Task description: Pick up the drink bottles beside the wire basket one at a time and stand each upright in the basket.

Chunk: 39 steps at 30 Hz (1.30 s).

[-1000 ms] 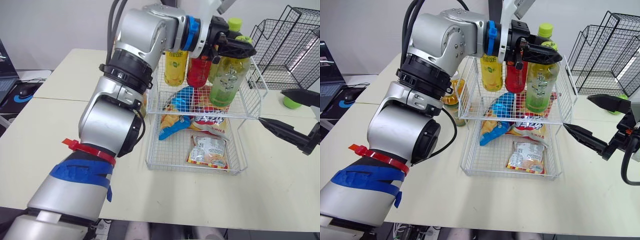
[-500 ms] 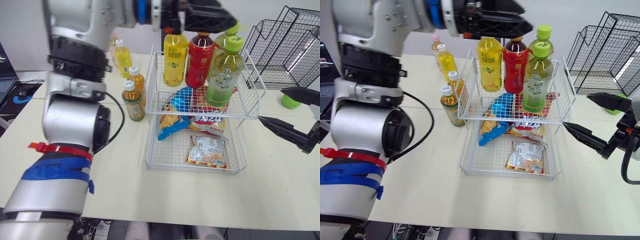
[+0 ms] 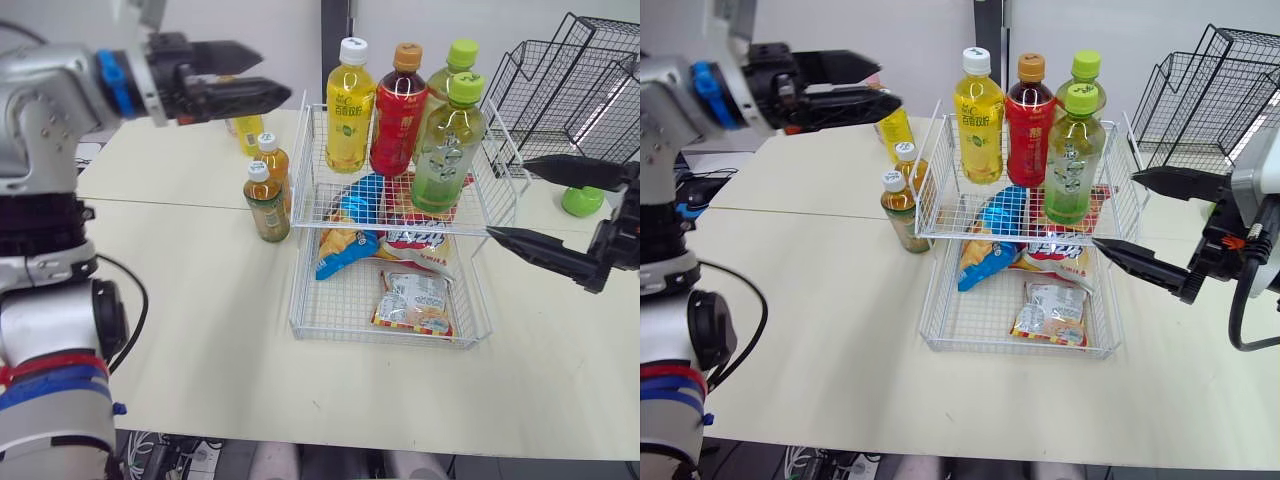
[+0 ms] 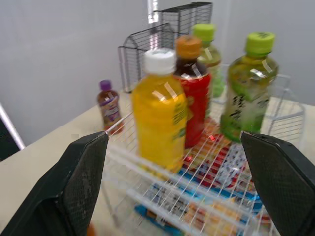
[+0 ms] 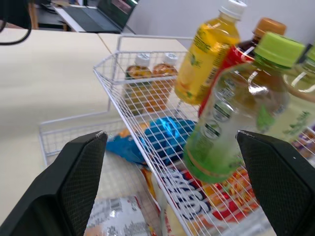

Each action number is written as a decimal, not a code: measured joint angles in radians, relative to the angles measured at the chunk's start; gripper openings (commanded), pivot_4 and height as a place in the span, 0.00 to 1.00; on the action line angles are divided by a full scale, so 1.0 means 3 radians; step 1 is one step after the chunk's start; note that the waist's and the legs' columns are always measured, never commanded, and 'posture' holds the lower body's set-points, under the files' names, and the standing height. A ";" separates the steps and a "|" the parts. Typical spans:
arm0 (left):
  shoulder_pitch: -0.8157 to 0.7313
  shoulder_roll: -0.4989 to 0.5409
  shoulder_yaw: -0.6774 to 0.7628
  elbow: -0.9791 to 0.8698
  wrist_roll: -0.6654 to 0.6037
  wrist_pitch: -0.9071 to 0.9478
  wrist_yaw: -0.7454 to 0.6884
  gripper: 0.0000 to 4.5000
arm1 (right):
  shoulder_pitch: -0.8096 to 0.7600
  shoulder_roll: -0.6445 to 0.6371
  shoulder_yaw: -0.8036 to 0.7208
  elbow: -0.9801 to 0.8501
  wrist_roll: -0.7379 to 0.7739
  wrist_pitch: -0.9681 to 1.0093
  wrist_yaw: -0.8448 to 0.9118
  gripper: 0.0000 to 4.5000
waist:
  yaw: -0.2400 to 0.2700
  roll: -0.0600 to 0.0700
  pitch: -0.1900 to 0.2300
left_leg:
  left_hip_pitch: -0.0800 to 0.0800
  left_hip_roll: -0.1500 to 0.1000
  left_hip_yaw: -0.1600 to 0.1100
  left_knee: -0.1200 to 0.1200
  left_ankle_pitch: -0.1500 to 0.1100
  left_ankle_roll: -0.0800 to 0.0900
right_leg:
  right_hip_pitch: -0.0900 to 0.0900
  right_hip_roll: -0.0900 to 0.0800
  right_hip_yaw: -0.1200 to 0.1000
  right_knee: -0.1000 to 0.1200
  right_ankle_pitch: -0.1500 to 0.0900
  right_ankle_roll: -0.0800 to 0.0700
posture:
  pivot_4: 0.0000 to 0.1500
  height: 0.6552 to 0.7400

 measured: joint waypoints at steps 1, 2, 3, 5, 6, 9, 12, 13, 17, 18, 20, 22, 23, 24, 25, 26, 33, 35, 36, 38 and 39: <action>0.0122 0.0059 0.0055 -0.0022 0.0003 -0.0038 0.0015 0.99 | -0.0058 0.0000 0.0067 0.0000 0.0019 -0.0014 0.0000 1.00 | 0.0001 0.0000 0.0000 | 0.0000 0.0000 0.0001 0.0000 0.0000 0.0000 | 0.0000 -0.0001 0.0001 0.0000 0.0000 0.0000 | 1.00 1.00; 0.0254 0.0124 0.0107 -0.0057 0.0003 -0.0061 0.0040 0.99 | -0.0119 0.0002 0.0140 -0.0001 0.0032 -0.0025 -0.0004 1.00 | 0.0001 0.0000 0.0000 | 0.0000 0.0000 0.0000 0.0000 0.0000 0.0000 | 0.0000 -0.0002 0.0001 -0.0001 0.0000 0.0000 | 1.00 1.00; 0.0411 0.0182 0.0183 -0.0100 -0.0010 -0.0086 0.0055 0.99 | -0.0182 0.0007 0.0214 -0.0003 0.0043 -0.0036 -0.0018 1.00 | 0.0001 0.0000 0.0000 | 0.0000 0.0000 0.0002 -0.0001 0.0000 0.0000 | -0.0001 -0.0003 0.0001 -0.0001 0.0000 0.0000 | 1.00 1.00; 0.0684 0.0248 0.0309 -0.0122 -0.0027 -0.0100 0.0067 0.99 | -0.0234 0.0020 0.0311 -0.0006 0.0044 -0.0041 -0.0065 1.00 | 0.0002 0.0000 0.0000 | -0.0001 0.0001 0.0000 0.0000 0.0000 0.0000 | 0.0000 -0.0003 -0.0002 -0.0001 0.0000 0.0000 | 1.00 1.00; 0.0796 0.0264 0.0351 -0.0137 -0.0035 -0.0117 0.0065 0.99 | -0.0244 0.0028 0.0326 -0.0008 0.0043 -0.0042 -0.0073 1.00 | 0.0007 0.0000 0.0000 | 0.0000 0.0000 0.0000 0.0000 0.0000 0.0000 | 0.0000 -0.0004 -0.0001 0.0000 0.0000 0.0000 | 1.00 1.00; 0.1308 0.0245 0.0557 -0.0261 -0.0068 -0.0267 0.0144 0.99 | -0.0272 0.0109 0.0441 -0.0092 0.0028 -0.0076 -0.0147 1.00 | 0.0012 -0.0001 -0.0001 | 0.0000 0.0003 -0.0001 0.0000 0.0000 0.0000 | 0.0001 -0.0006 -0.0001 -0.0001 0.0000 0.0000 | 1.00 1.00; 0.1588 0.0092 0.0608 -0.0352 -0.0099 -0.0317 0.0278 0.99 | -0.0278 0.0179 0.0544 -0.0190 0.0028 -0.0096 -0.0228 1.00 | 0.0022 -0.0002 -0.0001 | -0.0001 0.0003 -0.0002 0.0002 0.0000 0.0000 | 0.0001 -0.0007 -0.0004 0.0000 0.0000 0.0000 | 1.00 1.00; 0.1641 0.0033 0.0609 -0.0376 -0.0122 -0.0322 0.0321 0.99 | -0.0279 0.0189 0.0574 -0.0218 0.0030 -0.0100 -0.0252 1.00 | 0.0025 -0.0002 -0.0001 | -0.0001 0.0003 -0.0003 0.0002 0.0000 0.0000 | 0.0002 -0.0008 -0.0004 0.0001 0.0000 0.0000 | 1.00 1.00; 0.1662 -0.0317 0.0601 -0.0642 -0.0139 -0.0321 0.0789 0.99 | -0.0299 0.0262 0.0669 -0.0325 0.0101 -0.0099 -0.0445 1.00 | 0.0031 -0.0005 -0.0003 | -0.0001 0.0001 -0.0002 0.0003 0.0000 0.0001 | 0.0003 -0.0008 -0.0003 0.0000 0.0000 0.0000 | 1.00 1.00; 0.1662 -0.0380 0.0588 -0.0704 -0.0139 -0.0318 0.0893 0.99 | -0.0296 0.0263 0.0682 -0.0347 0.0116 -0.0097 -0.0480 1.00 | 0.0026 -0.0005 -0.0003 | -0.0001 0.0000 -0.0002 0.0003 0.0000 0.0001 | 0.0003 -0.0007 -0.0003 0.0000 0.0000 0.0000 | 1.00 1.00; 0.1650 -0.0543 0.0562 -0.0807 -0.0136 -0.0308 0.1127 0.99 | -0.0268 0.0255 0.0670 -0.0365 0.0125 -0.0096 -0.0502 1.00 | 0.0021 -0.0005 -0.0003 | 0.0000 -0.0001 -0.0002 0.0002 0.0000 0.0000 | 0.0003 -0.0006 -0.0002 0.0000 0.0000 0.0000 | 1.00 1.00; 0.1637 -0.0733 0.0515 -0.0899 -0.0122 -0.0292 0.1397 0.99 | -0.0247 0.0246 0.0661 -0.0360 0.0158 -0.0085 -0.0505 1.00 | 0.0021 -0.0005 -0.0003 | 0.0000 -0.0001 -0.0002 0.0003 0.0000 0.0000 | 0.0003 -0.0006 -0.0002 0.0001 0.0001 0.0000 | 1.00 1.00; 0.1616 -0.0820 0.0473 -0.0916 -0.0112 -0.0260 0.1534 0.99 | -0.0247 0.0246 0.0649 -0.0358 0.0187 -0.0079 -0.0509 1.00 | 0.0022 -0.0005 -0.0003 | 0.0000 -0.0001 -0.0001 0.0003 0.0000 0.0000 | 0.0003 -0.0005 -0.0002 0.0001 0.0001 0.0000 | 1.00 1.00; 0.1598 -0.0882 0.0435 -0.0919 -0.0097 -0.0240 0.1641 0.99 | -0.0249 0.0244 0.0640 -0.0356 0.0198 -0.0077 -0.0513 1.00 | 0.0021 -0.0005 -0.0003 | 0.0000 -0.0002 -0.0002 0.0003 0.0000 0.0000 | 0.0003 -0.0005 -0.0002 0.0001 0.0001 0.0000 | 1.00 1.00; 0.1563 -0.0945 0.0399 -0.0913 -0.0066 -0.0211 0.1756 0.99 | -0.0249 0.0239 0.0633 -0.0354 0.0205 -0.0075 -0.0516 1.00 | 0.0021 -0.0005 -0.0003 | 0.0000 -0.0001 -0.0003 0.0003 0.0000 0.0000 | 0.0003 -0.0004 -0.0002 0.0001 0.0001 0.0000 | 1.00 1.00; 0.1517 -0.0991 0.0371 -0.0903 -0.0041 -0.0183 0.1855 0.99 | -0.0249 0.0234 0.0632 -0.0352 0.0208 -0.0074 -0.0515 1.00 | 0.0021 -0.0005 -0.0003 | 0.0000 -0.0002 -0.0002 0.0003 0.0000 0.0000 | 0.0003 -0.0004 -0.0002 0.0001 0.0001 0.0000 | 1.00 1.00; 0.1270 -0.1293 0.0171 -0.0753 0.0195 -0.0187 0.2435 0.99 | -0.0303 0.0211 0.0634 -0.0296 0.0275 -0.0053 -0.0546 1.00 | 0.0021 -0.0006 -0.0003 | 0.0000 -0.0003 -0.0001 0.0002 0.0000 0.0000 | 0.0003 -0.0004 -0.0001 0.0001 0.0001 0.0000 | 1.00 1.00; 0.1256 -0.1352 0.0149 -0.0700 0.0240 -0.0187 0.2523 0.99 | -0.0305 0.0211 0.0635 -0.0295 0.0297 -0.0050 -0.0571 1.00 | 0.0020 -0.0006 -0.0003 | 0.0000 -0.0002 -0.0001 0.0002 0.0000 0.0000 | 0.0003 -0.0004 -0.0001 0.0001 0.0001 0.0000 | 1.00 1.00; 0.1243 -0.1366 0.0135 -0.0669 0.0264 -0.0188 0.2564 0.99 | -0.0308 0.0211 0.0638 -0.0295 0.0304 -0.0048 -0.0578 1.00 | 0.0019 -0.0006 -0.0003 | 0.0000 -0.0002 -0.0001 0.0002 0.0000 0.0000 | 0.0002 -0.0004 -0.0001 0.0001 0.0001 0.0000 | 1.00 1.00; 0.1218 -0.1372 0.0114 -0.0610 0.0293 -0.0198 0.2603 0.95 | -0.0321 0.0211 0.0645 -0.0295 0.0308 -0.0046 -0.0592 1.00 | 0.0019 -0.0006 -0.0003 | 0.0000 -0.0003 -0.0001 0.0002 0.0000 0.0000 | 0.0003 -0.0004 -0.0001 0.0001 0.0001 0.0000 | 1.00 1.00; 0.1218 -0.1374 0.0101 -0.0599 0.0308 -0.0212 0.2604 0.90 | -0.0335 0.0210 0.0649 -0.0295 0.0309 -0.0044 -0.0598 1.00 | 0.0019 -0.0006 -0.0003 | 0.0000 -0.0003 -0.0001 0.0002 0.0000 0.0000 | 0.0003 -0.0004 0.0000 0.0000 0.0001 0.0000 | 1.00 1.00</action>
